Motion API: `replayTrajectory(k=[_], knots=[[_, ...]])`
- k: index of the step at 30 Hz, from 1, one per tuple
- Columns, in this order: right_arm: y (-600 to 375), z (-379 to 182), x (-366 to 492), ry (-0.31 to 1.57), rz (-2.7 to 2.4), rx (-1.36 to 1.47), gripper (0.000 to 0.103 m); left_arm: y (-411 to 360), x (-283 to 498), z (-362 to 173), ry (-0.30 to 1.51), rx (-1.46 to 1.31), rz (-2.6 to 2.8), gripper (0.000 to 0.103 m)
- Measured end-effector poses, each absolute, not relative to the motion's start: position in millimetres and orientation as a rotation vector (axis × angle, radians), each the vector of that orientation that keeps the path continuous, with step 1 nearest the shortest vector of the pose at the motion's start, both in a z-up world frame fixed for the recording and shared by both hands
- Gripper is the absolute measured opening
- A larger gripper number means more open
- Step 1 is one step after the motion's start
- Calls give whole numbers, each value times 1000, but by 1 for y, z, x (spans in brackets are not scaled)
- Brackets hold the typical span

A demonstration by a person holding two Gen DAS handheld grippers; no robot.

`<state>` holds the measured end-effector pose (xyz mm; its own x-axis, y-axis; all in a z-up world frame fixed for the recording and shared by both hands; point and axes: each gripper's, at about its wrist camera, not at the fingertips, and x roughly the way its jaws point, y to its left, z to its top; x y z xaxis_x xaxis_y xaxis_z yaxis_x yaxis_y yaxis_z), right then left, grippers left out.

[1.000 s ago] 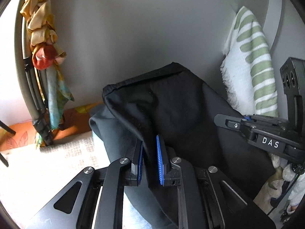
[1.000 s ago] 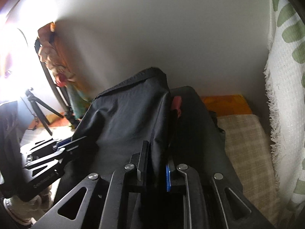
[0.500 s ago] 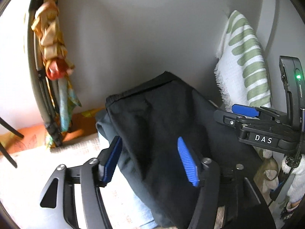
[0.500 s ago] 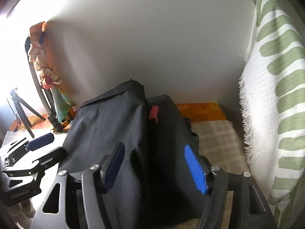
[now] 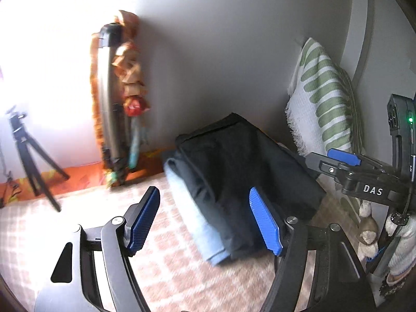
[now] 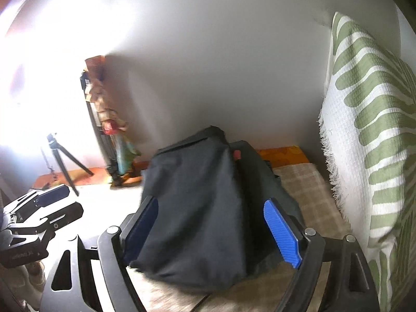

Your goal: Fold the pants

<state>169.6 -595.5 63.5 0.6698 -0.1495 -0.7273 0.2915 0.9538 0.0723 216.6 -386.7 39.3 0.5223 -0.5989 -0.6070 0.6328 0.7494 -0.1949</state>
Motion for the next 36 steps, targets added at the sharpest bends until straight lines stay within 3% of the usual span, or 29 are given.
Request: replayTrajectory(k=[4, 8, 17, 36], knots=[[-569, 73, 148, 768, -236, 193, 92, -354, 198, 49, 689, 29, -731, 72], [-539, 77, 129, 761, -206, 180, 94, -330, 177, 54, 662, 38, -711, 79], [-475, 79, 89, 739, -171, 144, 103, -281, 134, 54, 638, 42, -687, 81], [-414, 40, 61, 763, -173, 150, 103, -221, 107, 8, 682, 31, -638, 81]])
